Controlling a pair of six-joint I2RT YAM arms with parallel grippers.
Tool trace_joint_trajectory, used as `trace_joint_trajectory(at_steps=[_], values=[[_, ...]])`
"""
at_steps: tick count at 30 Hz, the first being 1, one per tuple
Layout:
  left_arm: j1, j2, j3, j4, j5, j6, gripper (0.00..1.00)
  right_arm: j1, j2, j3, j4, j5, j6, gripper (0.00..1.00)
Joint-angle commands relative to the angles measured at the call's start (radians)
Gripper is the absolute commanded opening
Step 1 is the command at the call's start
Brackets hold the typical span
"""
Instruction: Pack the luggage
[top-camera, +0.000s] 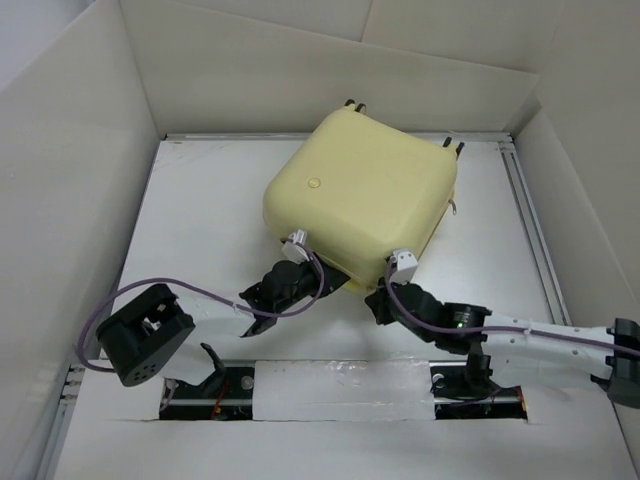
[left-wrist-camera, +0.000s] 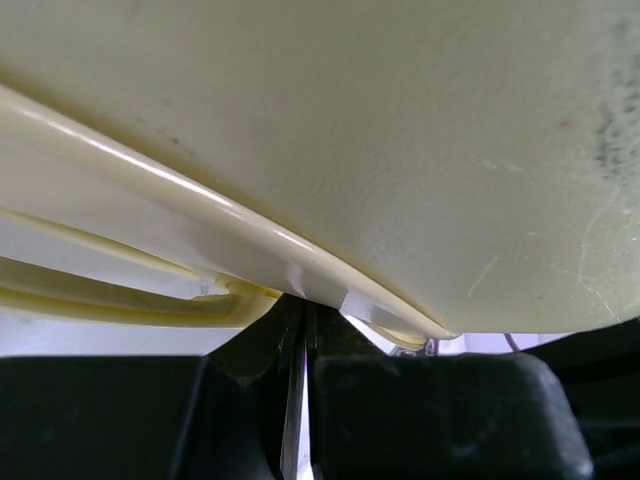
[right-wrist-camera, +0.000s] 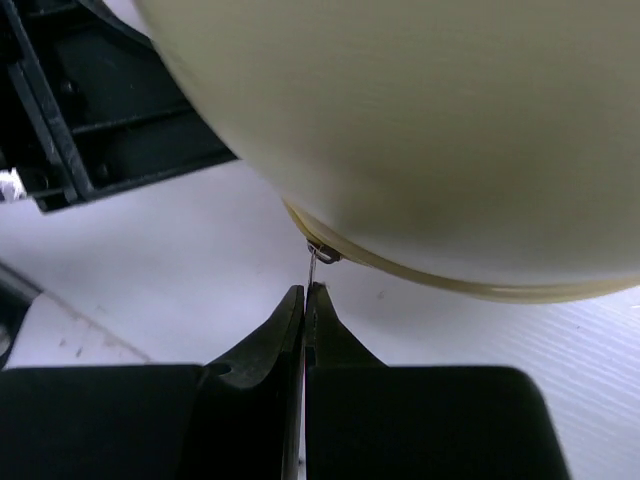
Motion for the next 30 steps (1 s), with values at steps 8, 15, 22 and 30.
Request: trace_joint_trajectory(at_steps=[8,15,22,30], values=[[0.007,-0.002,0.003,0.277,0.117,-0.079,0.00,0.149,0.315,0.251,0.152,0.374,0.412,0.00],[0.079,-0.351,-0.018,-0.209,0.049,0.105,0.03,0.149,0.462,0.472,0.111,0.399,0.242,0.00],[0.102,-0.969,0.074,-0.772,-0.352,0.220,0.66,0.130,0.538,0.506,0.120,0.375,0.211,0.00],[0.141,-0.555,0.424,-0.826,-0.566,0.260,0.71,0.130,0.498,0.448,0.140,0.344,0.199,0.00]])
